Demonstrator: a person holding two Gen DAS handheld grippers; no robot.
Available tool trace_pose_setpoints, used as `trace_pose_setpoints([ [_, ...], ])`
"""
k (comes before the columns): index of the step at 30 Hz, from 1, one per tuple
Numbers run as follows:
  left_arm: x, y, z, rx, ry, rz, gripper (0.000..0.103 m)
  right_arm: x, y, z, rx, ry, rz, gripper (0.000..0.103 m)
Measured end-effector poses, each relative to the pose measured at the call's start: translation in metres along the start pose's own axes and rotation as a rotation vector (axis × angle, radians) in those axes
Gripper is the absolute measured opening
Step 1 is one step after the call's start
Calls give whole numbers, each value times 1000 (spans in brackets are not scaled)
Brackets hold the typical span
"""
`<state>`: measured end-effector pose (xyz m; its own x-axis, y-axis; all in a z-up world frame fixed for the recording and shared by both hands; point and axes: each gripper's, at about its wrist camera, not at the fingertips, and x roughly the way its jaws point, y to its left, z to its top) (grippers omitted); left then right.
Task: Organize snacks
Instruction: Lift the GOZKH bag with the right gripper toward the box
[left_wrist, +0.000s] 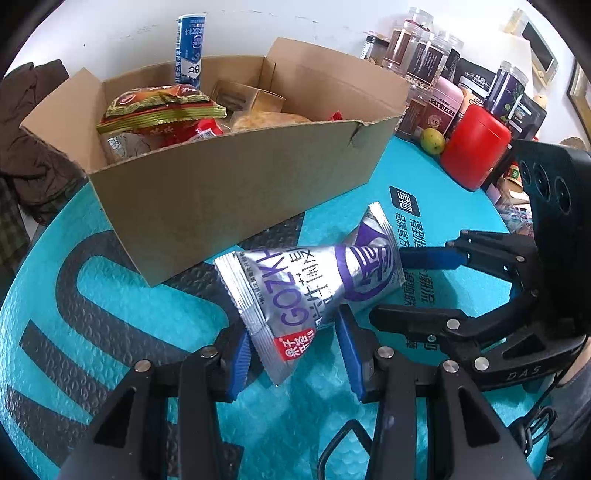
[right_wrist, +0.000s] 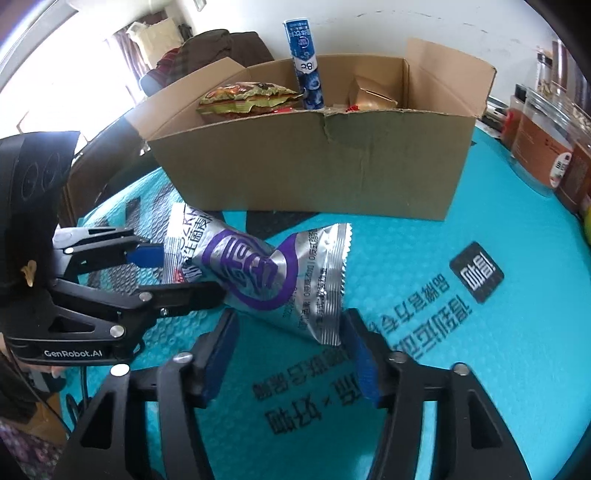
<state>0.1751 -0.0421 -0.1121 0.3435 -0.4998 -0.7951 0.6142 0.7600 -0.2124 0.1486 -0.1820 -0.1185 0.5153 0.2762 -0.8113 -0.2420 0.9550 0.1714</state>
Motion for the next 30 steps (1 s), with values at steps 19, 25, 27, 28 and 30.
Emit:
trace_pose_setpoints([
  [19, -13, -6, 13, 28, -77, 43, 38, -9, -2, 12, -6, -71, 58, 23],
  [25, -42, -14, 17, 35, -133, 57, 38, -34, 9, 15, -36, -120, 51, 23],
  [27, -53, -18, 19, 43, -153, 65, 38, -44, 12, 17, -45, -141, 50, 23],
  [28, -57, -20, 19, 45, -162, 69, 38, -48, 14, 17, -50, -150, 48, 23],
  [30, -68, -24, 21, 50, -182, 76, 38, -58, 18, 19, -61, -170, 43, 23],
])
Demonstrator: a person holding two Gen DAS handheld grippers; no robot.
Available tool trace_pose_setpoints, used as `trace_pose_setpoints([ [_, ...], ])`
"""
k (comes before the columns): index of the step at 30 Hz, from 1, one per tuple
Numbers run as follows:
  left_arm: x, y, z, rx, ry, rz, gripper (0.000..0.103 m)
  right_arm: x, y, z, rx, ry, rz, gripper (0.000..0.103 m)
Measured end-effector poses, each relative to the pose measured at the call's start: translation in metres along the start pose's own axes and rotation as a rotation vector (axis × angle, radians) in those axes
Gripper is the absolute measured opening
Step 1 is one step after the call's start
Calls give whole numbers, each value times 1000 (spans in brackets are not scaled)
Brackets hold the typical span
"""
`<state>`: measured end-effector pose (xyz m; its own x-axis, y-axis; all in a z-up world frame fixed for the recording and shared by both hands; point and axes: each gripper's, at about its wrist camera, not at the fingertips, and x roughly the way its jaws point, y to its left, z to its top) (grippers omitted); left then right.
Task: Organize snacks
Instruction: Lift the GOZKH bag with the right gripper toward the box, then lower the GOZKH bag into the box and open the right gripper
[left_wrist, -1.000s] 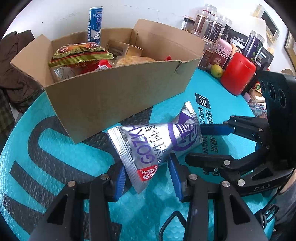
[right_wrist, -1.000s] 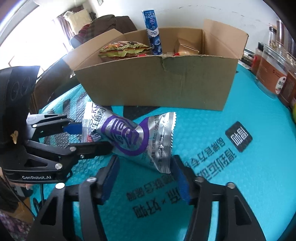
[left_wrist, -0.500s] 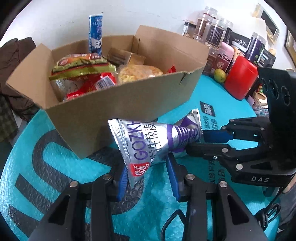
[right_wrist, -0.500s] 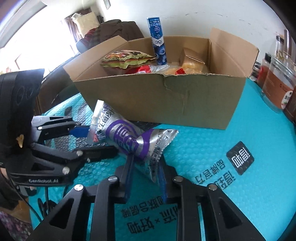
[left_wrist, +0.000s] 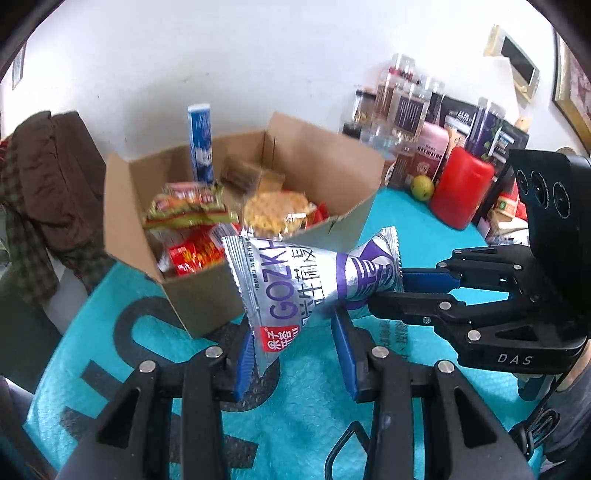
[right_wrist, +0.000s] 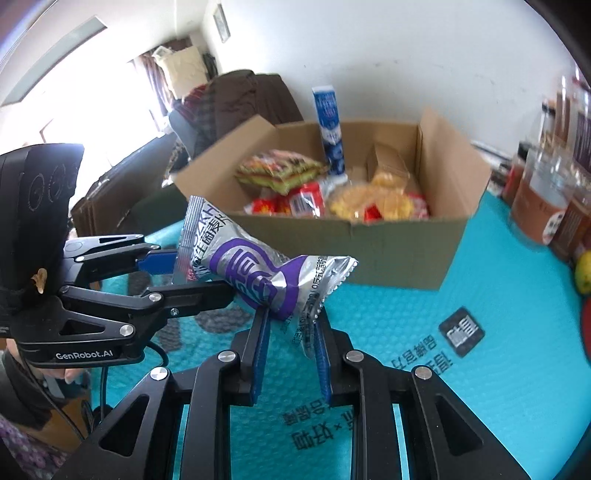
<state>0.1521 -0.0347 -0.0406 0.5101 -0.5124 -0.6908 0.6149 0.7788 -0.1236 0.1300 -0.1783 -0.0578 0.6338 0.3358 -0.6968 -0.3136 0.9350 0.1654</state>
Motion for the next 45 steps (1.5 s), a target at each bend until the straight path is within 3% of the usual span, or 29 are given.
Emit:
trace_pose_setpoints([
  [9, -37, -10, 19, 23, -92, 31, 38, -34, 17, 26, -63, -79, -36, 23],
  [26, -37, 4, 81, 62, -180, 81, 38, -43, 9, 85, -138, -174, -89, 23],
  [36, -4, 33, 99, 26, -157, 112, 38, -3, -8, 114, -161, -156, -73, 23],
  [45, 35, 51, 90, -32, -84, 113, 38, 36, -24, 113, -144, -84, -45, 23],
])
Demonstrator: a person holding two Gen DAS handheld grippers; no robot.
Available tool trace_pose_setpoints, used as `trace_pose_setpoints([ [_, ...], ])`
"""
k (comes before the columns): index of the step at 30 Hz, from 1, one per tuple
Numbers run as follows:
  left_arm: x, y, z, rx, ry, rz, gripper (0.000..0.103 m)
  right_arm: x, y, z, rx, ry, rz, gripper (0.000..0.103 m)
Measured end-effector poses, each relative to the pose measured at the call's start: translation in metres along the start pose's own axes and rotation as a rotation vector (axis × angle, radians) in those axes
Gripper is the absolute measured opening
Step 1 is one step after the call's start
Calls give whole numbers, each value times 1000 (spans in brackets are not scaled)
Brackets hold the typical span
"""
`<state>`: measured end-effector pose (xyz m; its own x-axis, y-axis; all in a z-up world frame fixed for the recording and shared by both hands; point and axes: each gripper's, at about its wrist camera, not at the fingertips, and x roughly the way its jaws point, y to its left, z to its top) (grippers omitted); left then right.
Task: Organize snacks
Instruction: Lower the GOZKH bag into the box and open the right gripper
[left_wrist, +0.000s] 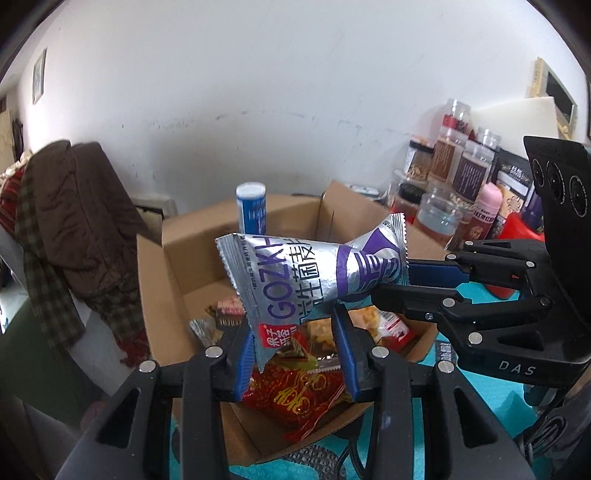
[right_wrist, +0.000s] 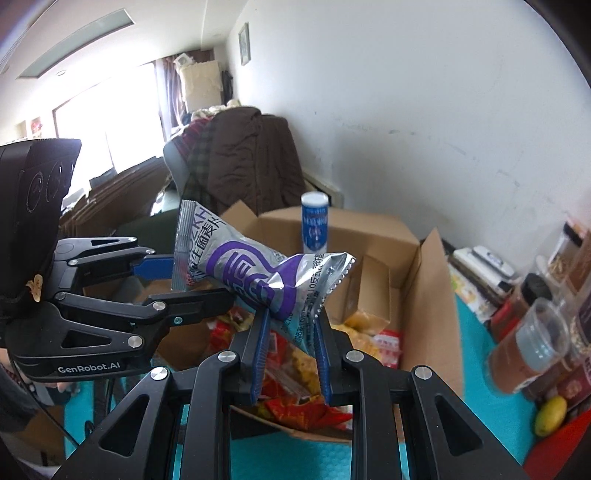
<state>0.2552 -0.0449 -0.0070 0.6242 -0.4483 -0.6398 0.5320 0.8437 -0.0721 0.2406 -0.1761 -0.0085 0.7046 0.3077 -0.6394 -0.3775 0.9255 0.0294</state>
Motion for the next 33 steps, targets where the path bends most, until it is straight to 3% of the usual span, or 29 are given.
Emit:
trace_pose_setpoints([
  [11, 32, -2, -21, -25, 102, -19, 38, 28, -12, -19, 24, 90, 27, 23],
  [33, 49, -15, -26, 7, 163, 42, 38, 49, -19, -29, 52, 185, 17, 28],
])
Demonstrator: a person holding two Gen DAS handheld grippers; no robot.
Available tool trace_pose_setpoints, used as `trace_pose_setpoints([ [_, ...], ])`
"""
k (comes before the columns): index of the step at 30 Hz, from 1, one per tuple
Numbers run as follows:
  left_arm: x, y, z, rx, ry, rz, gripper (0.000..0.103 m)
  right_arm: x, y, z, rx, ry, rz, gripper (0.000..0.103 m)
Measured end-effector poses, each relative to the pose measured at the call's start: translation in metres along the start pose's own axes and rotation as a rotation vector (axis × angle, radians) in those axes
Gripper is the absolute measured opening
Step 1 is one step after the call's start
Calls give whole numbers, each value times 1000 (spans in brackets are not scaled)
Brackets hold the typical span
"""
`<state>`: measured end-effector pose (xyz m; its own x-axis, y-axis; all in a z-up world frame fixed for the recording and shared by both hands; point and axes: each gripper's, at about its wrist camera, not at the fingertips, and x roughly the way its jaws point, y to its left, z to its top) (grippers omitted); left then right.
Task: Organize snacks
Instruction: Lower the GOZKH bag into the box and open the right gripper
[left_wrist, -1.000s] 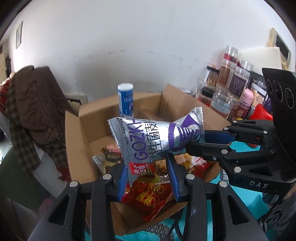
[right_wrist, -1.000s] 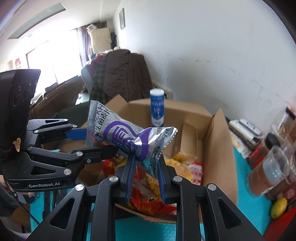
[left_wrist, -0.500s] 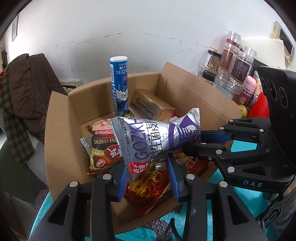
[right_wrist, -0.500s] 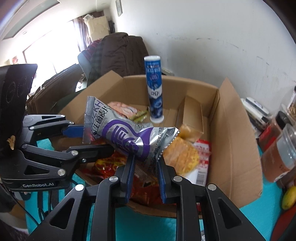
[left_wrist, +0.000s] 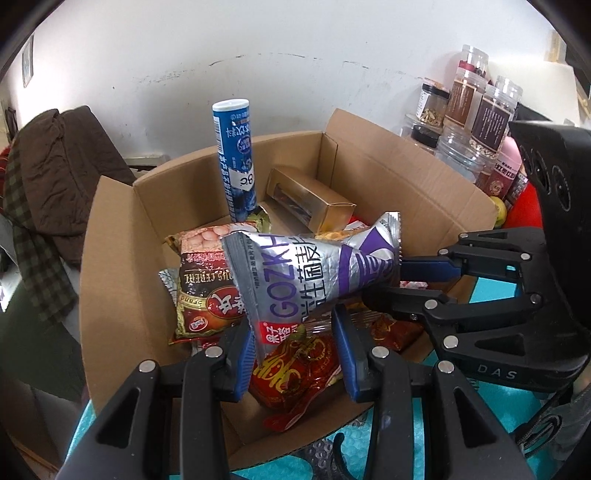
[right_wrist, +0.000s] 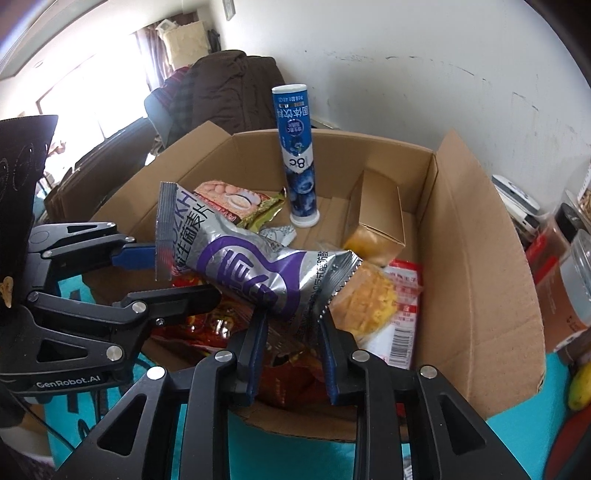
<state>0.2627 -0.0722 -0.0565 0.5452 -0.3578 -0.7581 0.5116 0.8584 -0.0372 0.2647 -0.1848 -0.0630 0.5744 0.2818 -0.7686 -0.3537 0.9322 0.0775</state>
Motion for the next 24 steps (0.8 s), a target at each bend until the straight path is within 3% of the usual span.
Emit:
trace_pose_setpoints([
  [9, 0, -1, 2, -6, 12, 20, 38, -5, 1, -1, 3, -6, -36, 37],
  [13, -8, -3, 5, -1, -13, 82, 38, -11, 1, 1, 3, -17, -47, 42],
  [18, -20, -5, 9, 5, -52, 133, 47, -19, 1, 3, 11, -33, -72, 52],
  [24, -32, 0, 8, -13, -66, 147, 47, -32, -2, 3, 43, -48, -94, 54],
])
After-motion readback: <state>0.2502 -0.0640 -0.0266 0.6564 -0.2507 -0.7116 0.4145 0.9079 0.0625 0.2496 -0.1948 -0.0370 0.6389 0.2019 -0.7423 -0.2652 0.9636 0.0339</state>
